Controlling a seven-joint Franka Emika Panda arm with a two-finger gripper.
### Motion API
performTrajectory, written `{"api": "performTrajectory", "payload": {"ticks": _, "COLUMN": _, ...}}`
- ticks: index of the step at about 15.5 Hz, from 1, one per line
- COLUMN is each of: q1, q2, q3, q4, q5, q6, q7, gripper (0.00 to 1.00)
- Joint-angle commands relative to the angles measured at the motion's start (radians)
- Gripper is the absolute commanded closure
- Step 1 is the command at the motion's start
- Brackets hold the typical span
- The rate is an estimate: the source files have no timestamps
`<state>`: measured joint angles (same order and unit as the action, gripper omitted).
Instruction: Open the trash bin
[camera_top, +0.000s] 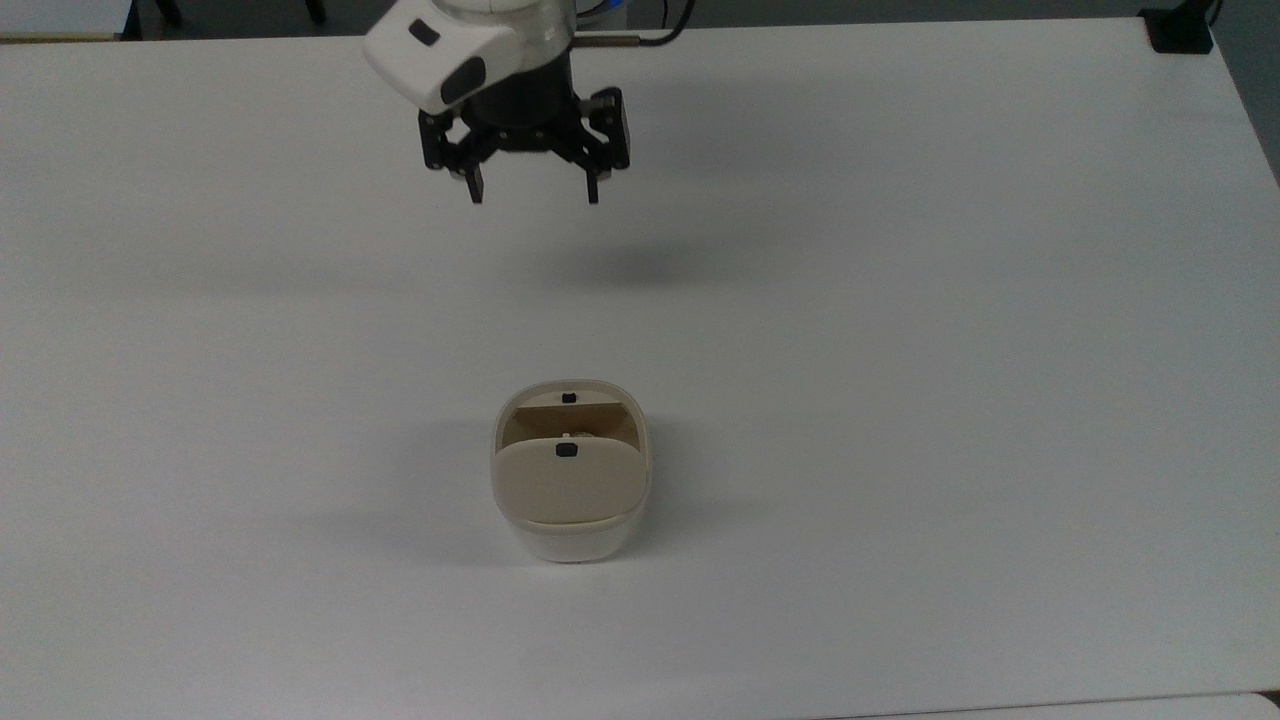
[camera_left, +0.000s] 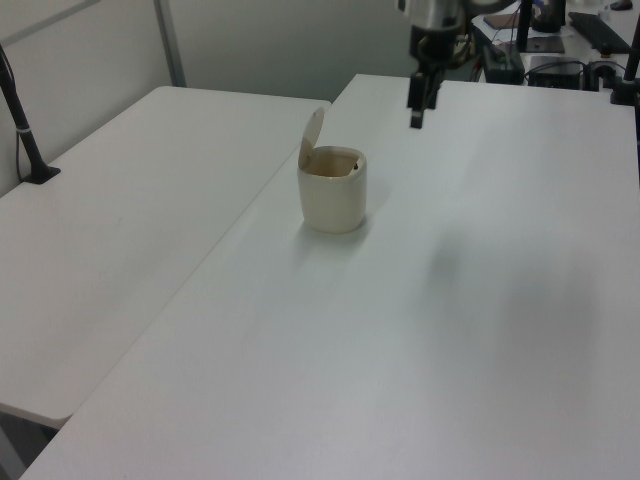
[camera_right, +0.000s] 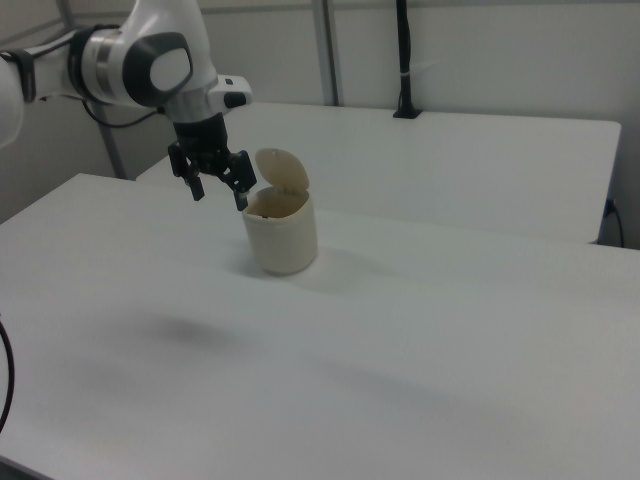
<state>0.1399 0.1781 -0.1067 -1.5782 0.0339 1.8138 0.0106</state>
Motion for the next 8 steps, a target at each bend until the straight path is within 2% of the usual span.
{"api": "performTrajectory", "payload": {"ticks": 1, "q1": -0.025, "q2": -0.097, "q3": -0.002, "q4": -0.054, "q5": -0.026, "q6": -0.097, "q7": 0.019, "gripper": 0.0}}
{"api": "performTrajectory", "payload": {"ticks": 8, "q1": -0.036, "q2": -0.12, "q3": -0.004, "q4": -0.077, "q5": -0.028, "q6": -0.106, "q7": 0.037, "gripper": 0.0}}
